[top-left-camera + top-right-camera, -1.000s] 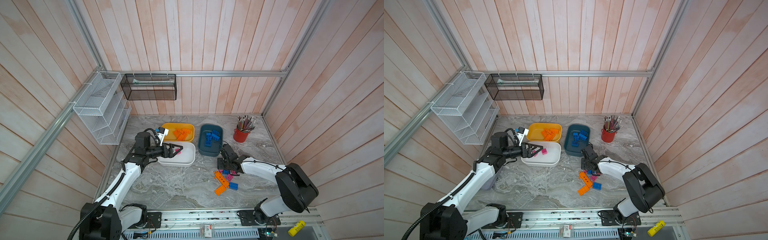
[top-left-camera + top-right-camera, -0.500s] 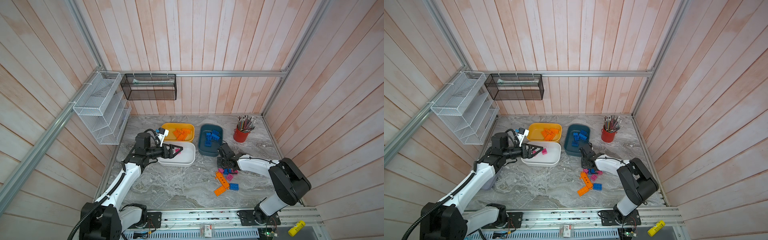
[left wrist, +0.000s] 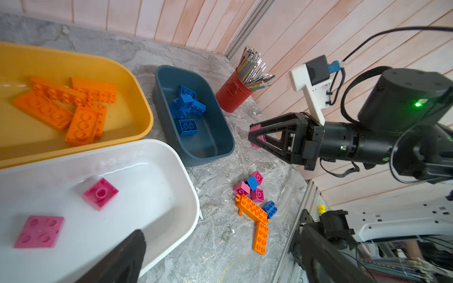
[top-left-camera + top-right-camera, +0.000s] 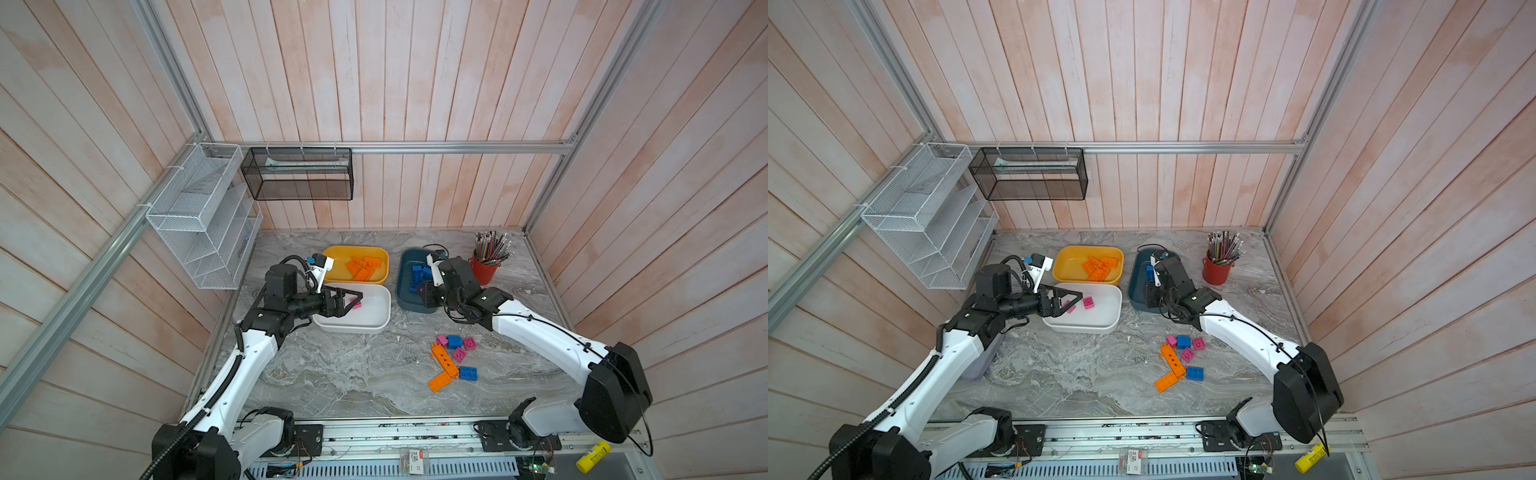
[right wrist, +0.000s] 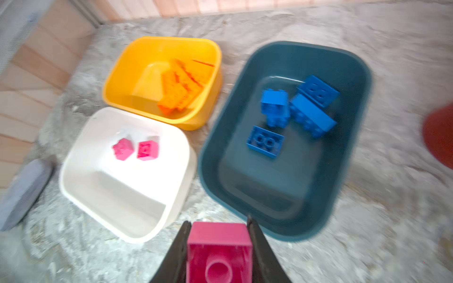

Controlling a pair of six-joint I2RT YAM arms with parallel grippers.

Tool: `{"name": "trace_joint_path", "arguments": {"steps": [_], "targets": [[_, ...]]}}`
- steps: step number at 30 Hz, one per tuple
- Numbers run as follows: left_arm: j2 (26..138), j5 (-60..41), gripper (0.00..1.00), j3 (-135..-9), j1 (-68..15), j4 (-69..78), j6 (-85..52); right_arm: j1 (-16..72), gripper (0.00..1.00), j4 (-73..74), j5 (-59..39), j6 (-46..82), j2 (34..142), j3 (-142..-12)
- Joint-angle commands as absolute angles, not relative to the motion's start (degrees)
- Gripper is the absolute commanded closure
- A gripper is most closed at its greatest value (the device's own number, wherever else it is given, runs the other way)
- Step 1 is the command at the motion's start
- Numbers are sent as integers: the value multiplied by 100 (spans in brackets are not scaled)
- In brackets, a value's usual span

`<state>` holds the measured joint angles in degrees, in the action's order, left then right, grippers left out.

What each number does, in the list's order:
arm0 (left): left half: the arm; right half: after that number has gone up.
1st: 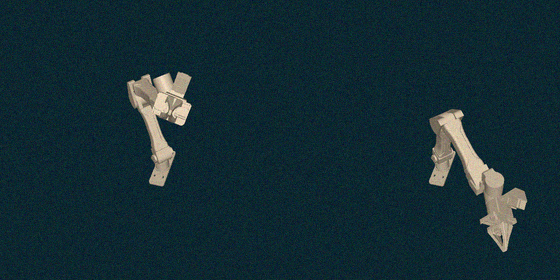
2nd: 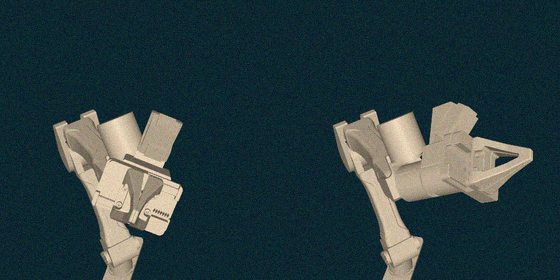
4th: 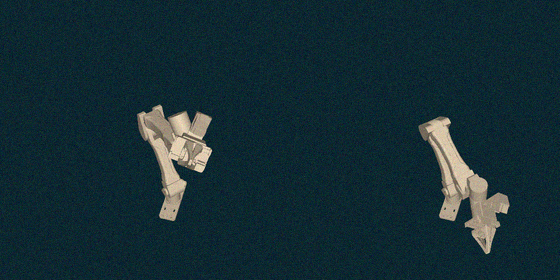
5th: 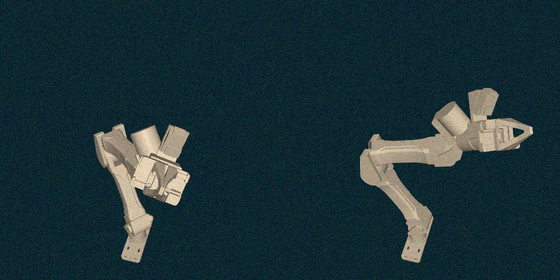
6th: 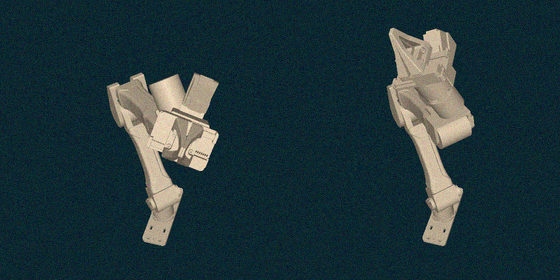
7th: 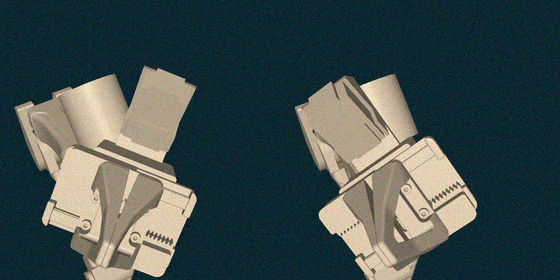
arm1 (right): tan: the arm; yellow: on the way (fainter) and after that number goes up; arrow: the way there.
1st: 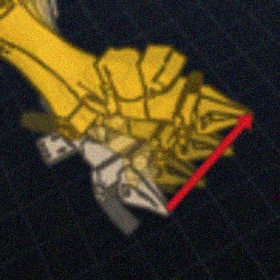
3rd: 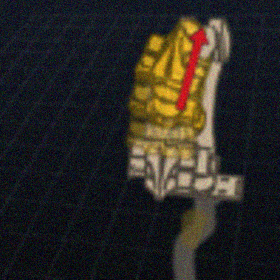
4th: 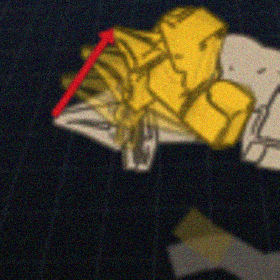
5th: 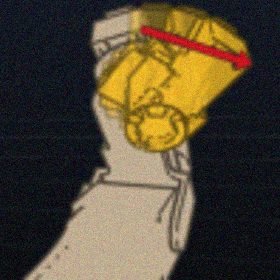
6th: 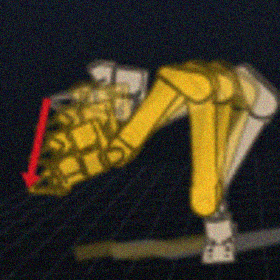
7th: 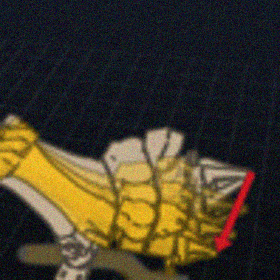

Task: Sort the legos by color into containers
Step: 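Carry the pink brick over the white tub and open the right gripper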

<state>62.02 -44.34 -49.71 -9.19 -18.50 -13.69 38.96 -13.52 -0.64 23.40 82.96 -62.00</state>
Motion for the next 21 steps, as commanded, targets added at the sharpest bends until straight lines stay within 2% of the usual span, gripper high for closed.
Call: {"name": "trace_joint_path", "arguments": {"steps": [1, 5, 9, 15, 19, 21], "targets": [[5990, -3767, 0, -5237, -828, -2271, -1049, 4133, 78, -862, -930, 2123, 8874, -6529], [5857, -3214, 0, -5288, -705, -2536, -919, 4386, 78, -804, -1110, 1901, 9741, -7130], [5812, -3181, 0, -5225, -610, -2518, -945, 4520, 78, -759, -1284, 1849, 10511, -7693], [5865, -2960, 0, -5103, -556, -2437, -941, 4634, 77, -1170, -814, 1620, 11598, -8588], [5879, -2891, 0, -5014, -516, -2358, -936, 4717, 71, -1513, -460, 1414, 12127, -9147], [5911, -2950, 0, -4997, -510, -2355, -934, 4717, 63, -1590, -377, 1391, 12221, -9325]]}}
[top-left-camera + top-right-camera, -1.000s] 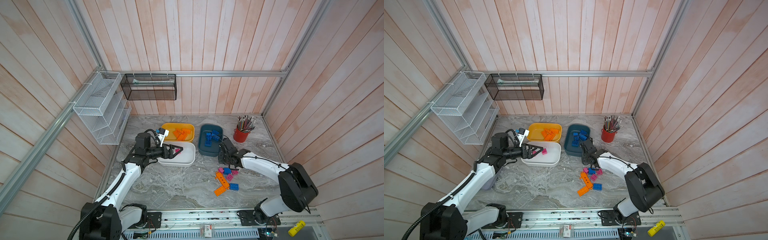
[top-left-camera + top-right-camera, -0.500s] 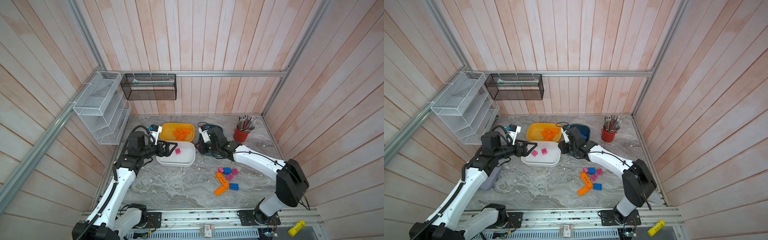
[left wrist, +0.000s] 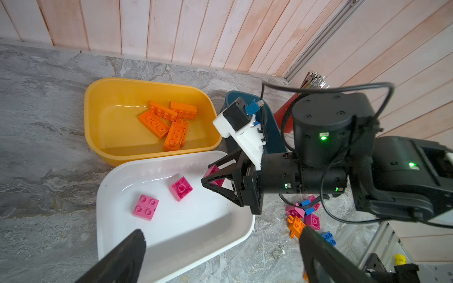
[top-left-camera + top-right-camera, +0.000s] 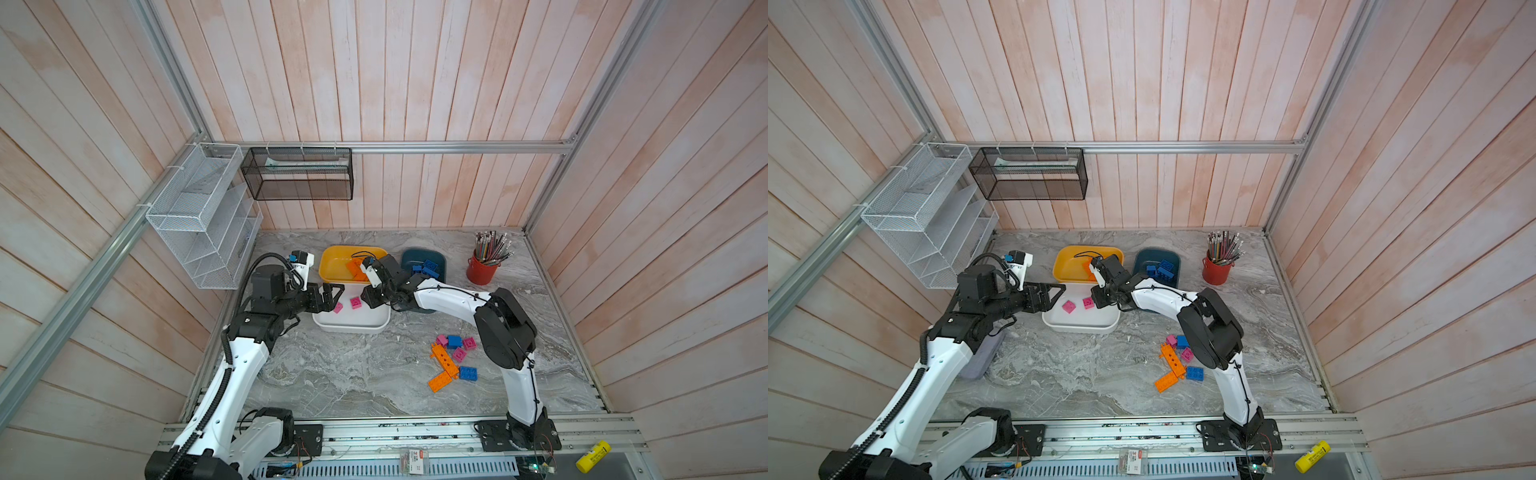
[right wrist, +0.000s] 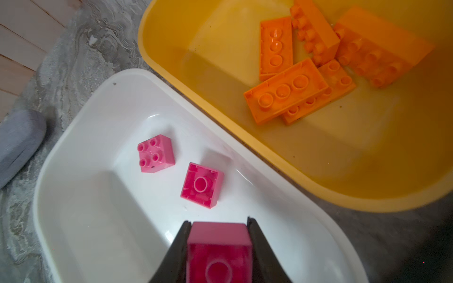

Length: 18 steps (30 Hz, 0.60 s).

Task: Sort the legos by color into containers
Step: 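Carry the pink brick over the white tub and open the right gripper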

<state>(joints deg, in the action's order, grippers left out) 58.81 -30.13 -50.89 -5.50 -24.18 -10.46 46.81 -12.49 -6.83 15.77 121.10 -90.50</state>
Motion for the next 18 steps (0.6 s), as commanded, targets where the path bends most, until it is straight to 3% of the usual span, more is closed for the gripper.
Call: {"name": "trace_joint_path", "arguments": {"steps": [1, 7, 18], "targets": [[5933, -2977, 0, -4986, -510, -2347, -940, 4719, 59, -1619, -356, 1372, 12212, -9372], [5997, -3162, 0, -4957, -501, -2226, -965, 4682, 41, -1760, -56, 1198, 11298, -9021], [6183, -4465, 0, -4869, -597, -1787, -1394, 4535, 34, -3439, 671, 759, 8448, -6868]]}}
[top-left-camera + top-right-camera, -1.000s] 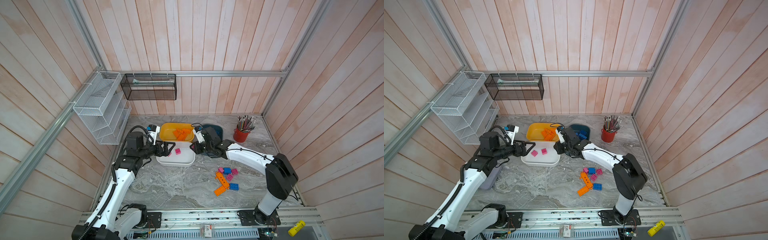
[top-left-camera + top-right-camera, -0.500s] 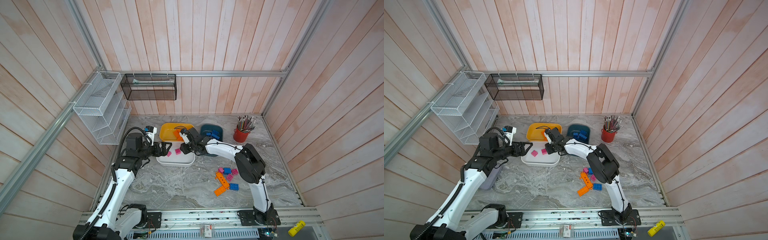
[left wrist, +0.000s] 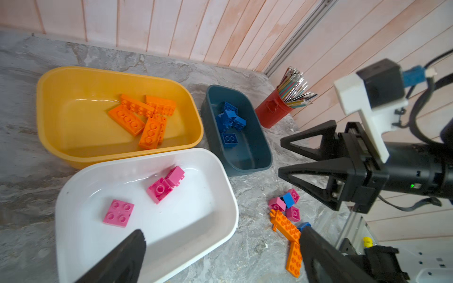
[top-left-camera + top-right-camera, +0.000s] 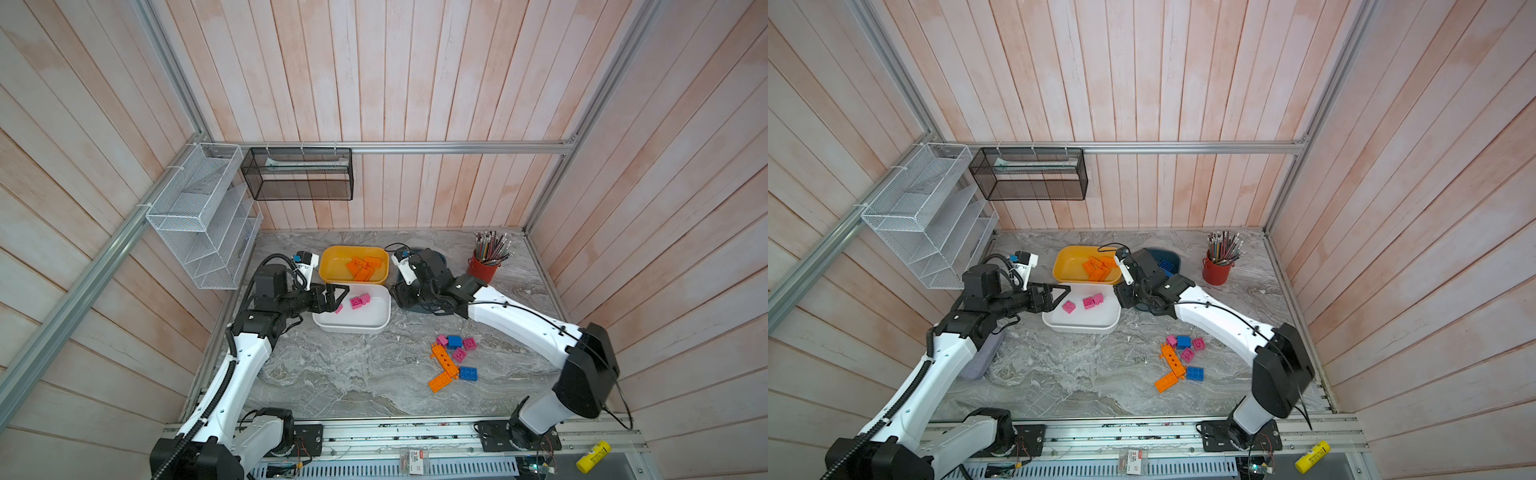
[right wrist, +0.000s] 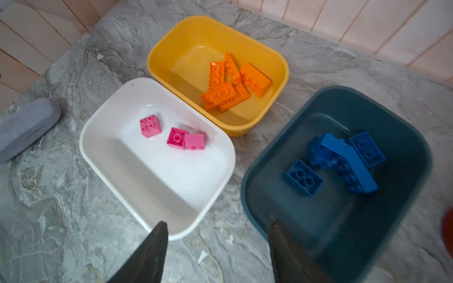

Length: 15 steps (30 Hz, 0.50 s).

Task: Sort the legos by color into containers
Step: 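Carry the pink brick over the white tub and open the right gripper, then lower the right gripper to the pile and grasp a tall pink brick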

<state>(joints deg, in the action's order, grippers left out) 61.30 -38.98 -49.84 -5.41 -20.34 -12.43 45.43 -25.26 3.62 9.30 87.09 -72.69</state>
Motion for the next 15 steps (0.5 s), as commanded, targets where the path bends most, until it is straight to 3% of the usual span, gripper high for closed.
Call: {"name": "trace_joint_path", "arguments": {"steps": [1, 9, 15], "targets": [[6194, -4509, 0, -4860, -651, -1805, -1391, 4520, 34, -3568, 673, 756, 8220, -6683], [6194, -4539, 0, -4646, -826, -1682, -1510, 4409, 33, -3951, 482, 469, 7607, -5493], [6153, -4420, 0, -4654, -885, -1810, -1412, 3841, 38, -4016, 302, -50, 8397, -5585]]}}
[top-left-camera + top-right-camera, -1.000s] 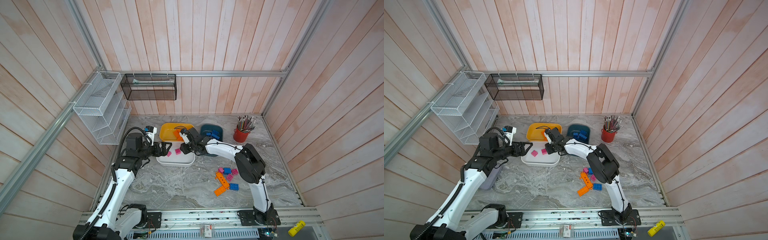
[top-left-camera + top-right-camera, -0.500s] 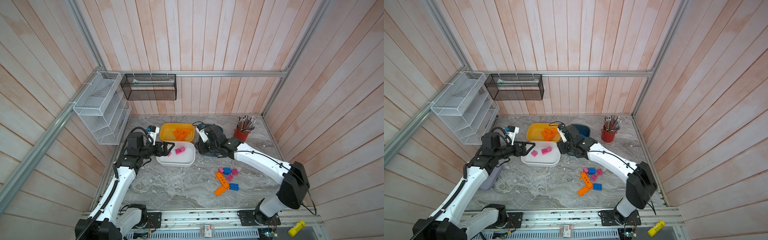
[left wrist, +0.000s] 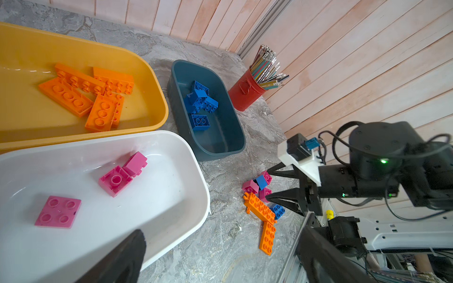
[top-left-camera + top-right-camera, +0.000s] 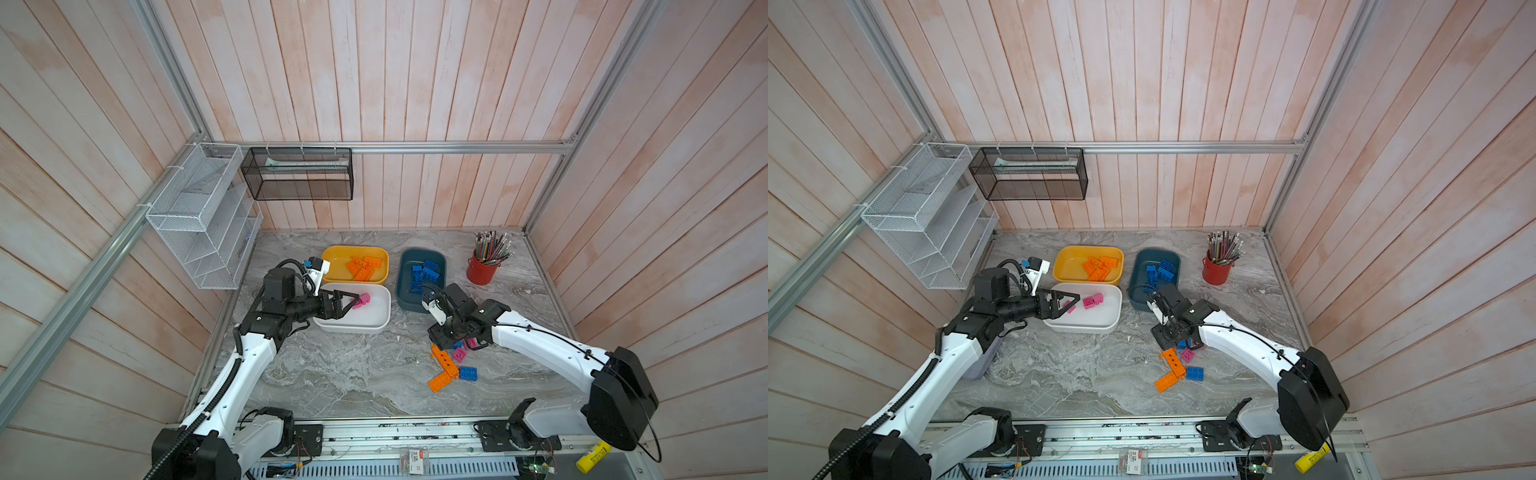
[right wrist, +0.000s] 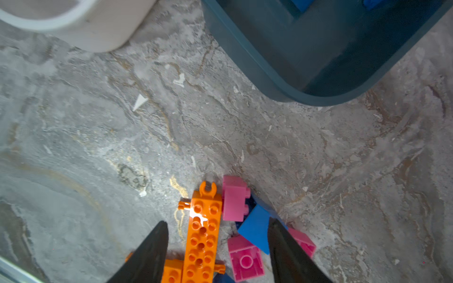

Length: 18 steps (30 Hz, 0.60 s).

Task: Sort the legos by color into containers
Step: 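Lower the right gripper to the pile and grasp a tall pink brick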

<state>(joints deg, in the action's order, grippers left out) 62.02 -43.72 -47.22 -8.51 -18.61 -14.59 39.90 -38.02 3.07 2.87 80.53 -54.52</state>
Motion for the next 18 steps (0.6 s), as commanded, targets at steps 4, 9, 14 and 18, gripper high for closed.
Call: {"name": "trace_joint_path", "arguments": {"steps": [4, 9, 14, 18], "targets": [[6082, -4365, 0, -4589, -889, -1832, -1417, 3744, 47, -3881, 107, -252, 8864, -5705], [6117, -4305, 0, -4592, -888, -1931, -1306, 3676, 55, -3810, 147, -214, 9147, -5597], [6205, -4331, 0, -4598, -890, -1906, -1274, 3656, 61, -3795, 150, -176, 9306, -5575], [6240, -4340, 0, -4584, -892, -1869, -1268, 3652, 65, -3858, 290, -132, 9400, -5497]]}}
